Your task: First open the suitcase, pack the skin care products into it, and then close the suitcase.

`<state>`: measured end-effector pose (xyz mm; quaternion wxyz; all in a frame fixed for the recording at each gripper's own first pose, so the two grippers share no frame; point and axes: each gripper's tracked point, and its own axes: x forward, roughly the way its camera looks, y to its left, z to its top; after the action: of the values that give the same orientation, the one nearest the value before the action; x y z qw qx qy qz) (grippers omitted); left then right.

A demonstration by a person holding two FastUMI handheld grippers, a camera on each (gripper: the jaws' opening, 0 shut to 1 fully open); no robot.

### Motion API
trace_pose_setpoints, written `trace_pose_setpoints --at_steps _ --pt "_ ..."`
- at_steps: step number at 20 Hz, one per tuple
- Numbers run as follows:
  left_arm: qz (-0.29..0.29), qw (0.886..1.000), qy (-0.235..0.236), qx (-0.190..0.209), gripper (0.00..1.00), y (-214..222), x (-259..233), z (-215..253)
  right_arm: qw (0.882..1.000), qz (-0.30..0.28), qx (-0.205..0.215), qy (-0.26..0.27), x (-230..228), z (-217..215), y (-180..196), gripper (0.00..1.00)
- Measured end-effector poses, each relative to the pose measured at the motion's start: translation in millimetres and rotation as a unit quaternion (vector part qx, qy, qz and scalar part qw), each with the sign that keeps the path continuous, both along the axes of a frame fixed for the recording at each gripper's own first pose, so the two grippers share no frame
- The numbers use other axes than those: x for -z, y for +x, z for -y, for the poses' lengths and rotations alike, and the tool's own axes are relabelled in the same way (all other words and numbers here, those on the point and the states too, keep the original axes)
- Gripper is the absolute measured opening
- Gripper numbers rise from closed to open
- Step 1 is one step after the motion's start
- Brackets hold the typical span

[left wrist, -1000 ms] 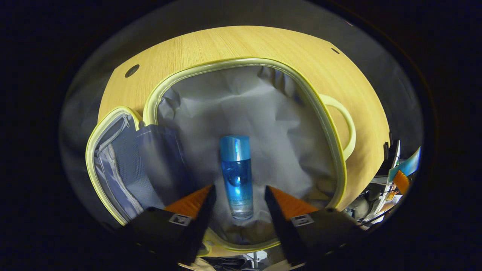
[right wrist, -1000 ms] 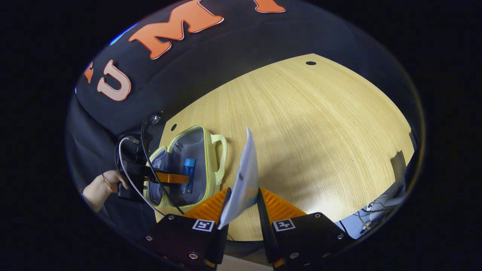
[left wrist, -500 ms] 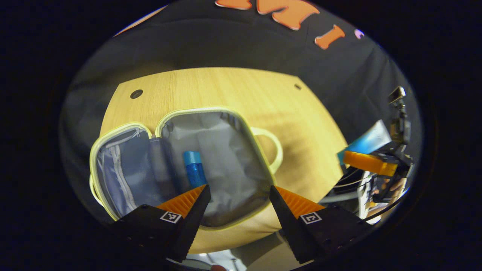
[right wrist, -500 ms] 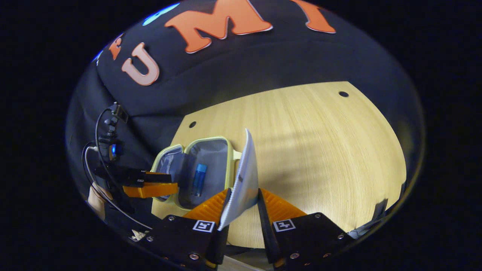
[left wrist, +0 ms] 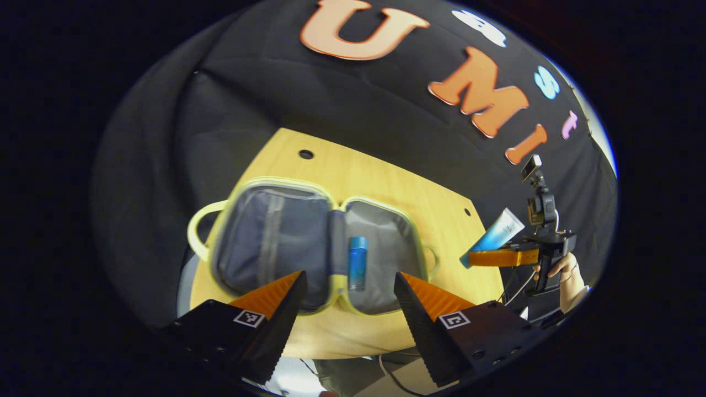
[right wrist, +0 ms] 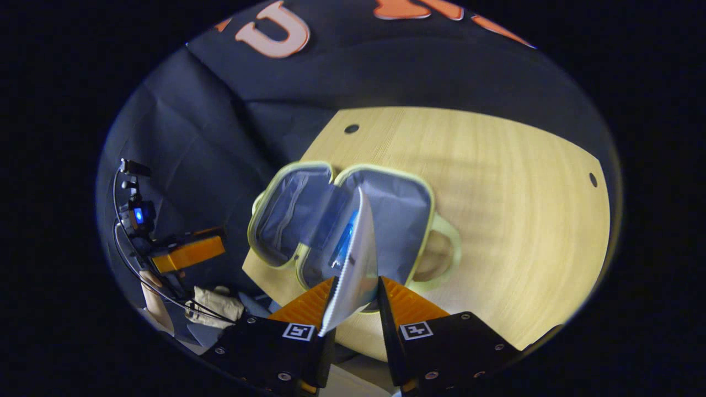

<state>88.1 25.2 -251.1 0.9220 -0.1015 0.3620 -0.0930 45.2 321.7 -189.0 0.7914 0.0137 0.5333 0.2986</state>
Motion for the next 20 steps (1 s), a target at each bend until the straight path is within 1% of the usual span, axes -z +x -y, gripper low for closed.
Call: trace_pose_setpoints --at_steps 2,4,6,9,10,11,12,13,14,15,17,18,20 --pt "0.001 0.999 -0.005 -0.038 0.98 -28 -23 -28 0.998 -0.054 -0.022 -0.025 22 -5 -3 0.42" --pt "-0.002 0.997 -0.024 -0.068 0.98 -59 -50 -56 0.995 -0.088 -0.025 -0.046 43 -11 4 0.42" --pt "-0.005 0.995 -0.044 -0.089 0.98 -92 -71 -79 0.991 -0.114 -0.015 -0.065 69 -12 14 0.42" --pt "-0.004 0.992 -0.054 -0.113 0.98 -138 -104 -113 0.987 -0.123 0.013 -0.104 105 -5 39 0.42" --pt "-0.006 0.991 -0.058 -0.123 0.98 -155 -114 -123 0.985 -0.127 0.019 -0.113 113 -3 41 0.43" --pt "-0.009 0.989 -0.062 -0.131 0.98 -164 -120 -127 0.984 -0.129 0.024 -0.119 119 -3 46 0.42" --pt "-0.010 0.988 -0.064 -0.139 0.98 -166 -119 -127 0.983 -0.137 0.031 -0.121 120 -4 41 0.42" --pt "-0.009 0.987 -0.067 -0.146 0.98 -169 -121 -130 0.983 -0.142 0.037 -0.114 115 -7 41 0.45" --pt "-0.008 0.986 -0.069 -0.151 0.98 -167 -119 -131 0.984 -0.144 0.039 -0.098 112 -13 39 0.58" --pt "-0.006 0.986 -0.069 -0.154 0.98 -164 -114 -131 0.985 -0.142 0.039 -0.085 102 -18 39 0.60" --pt "-0.005 0.985 -0.067 -0.159 0.98 -148 -103 -131 0.988 -0.131 0.033 -0.070 90 -22 37 0.94" --pt "-0.002 0.985 -0.067 -0.160 0.98 -140 -99 -130 0.990 -0.120 0.029 -0.067 86 -20 36 0.96" --pt "0.001 0.984 -0.072 -0.163 0.98 -123 -87 -128 0.994 -0.091 0.023 -0.056 76 -20 36 0.96"
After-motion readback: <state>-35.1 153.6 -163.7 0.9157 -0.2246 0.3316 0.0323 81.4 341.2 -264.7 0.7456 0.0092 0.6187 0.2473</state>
